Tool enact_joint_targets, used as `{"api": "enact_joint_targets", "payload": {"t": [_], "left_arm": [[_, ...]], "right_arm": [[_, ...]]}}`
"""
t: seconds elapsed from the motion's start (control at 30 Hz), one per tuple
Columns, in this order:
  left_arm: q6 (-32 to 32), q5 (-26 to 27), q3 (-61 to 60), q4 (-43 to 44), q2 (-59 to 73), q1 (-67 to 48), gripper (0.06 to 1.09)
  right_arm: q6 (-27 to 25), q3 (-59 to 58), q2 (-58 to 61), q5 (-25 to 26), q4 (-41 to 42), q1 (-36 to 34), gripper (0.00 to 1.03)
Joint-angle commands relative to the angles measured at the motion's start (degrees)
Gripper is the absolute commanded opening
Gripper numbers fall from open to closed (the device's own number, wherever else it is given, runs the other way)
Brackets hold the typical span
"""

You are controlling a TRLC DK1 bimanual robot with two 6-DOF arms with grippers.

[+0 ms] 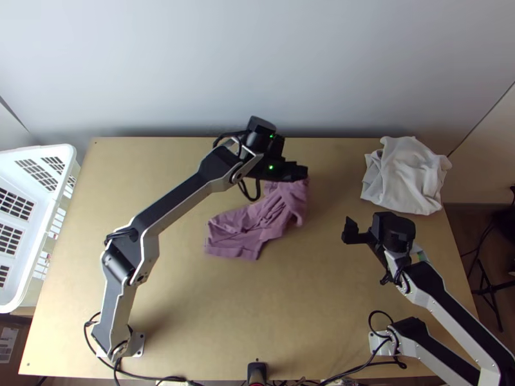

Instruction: Fold the t-shirt

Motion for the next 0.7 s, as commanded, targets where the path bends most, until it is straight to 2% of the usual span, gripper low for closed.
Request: {"api": "enact_joint_targets", "payload": {"t": [0.0, 0.17, 0.43, 0.53, 0.67], "left_arm": [[-4.32, -1.96, 7.49, 6.16, 5.95, 0.32, 0.09], [-6.25, -3.9, 8.55, 10.21, 8.76, 0.32, 0.09], [-5.9, -23.32, 8.37, 13.28, 12.54, 5.16, 0.09], [-3.44, -25.52, 8.37, 13.63, 14.56, 8.41, 0.09], [-1.33, -25.69, 7.58, 11.7, 16.76, 13.07, 0.1]], "right_arm": [[0.1, -1.98, 0.11, 0.02, 2.81, 0.24, 0.98], [1.6, -2.86, 0.81, 0.02, 3.69, 1.29, 0.98], [2.56, -3.74, 0.37, 0.02, 3.69, 2.17, 0.98], [3.0, -4.01, 0.37, 0.02, 4.04, 2.34, 0.98], [4.5, -4.36, 1.25, 0.02, 5.71, 3.31, 0.98]]}}
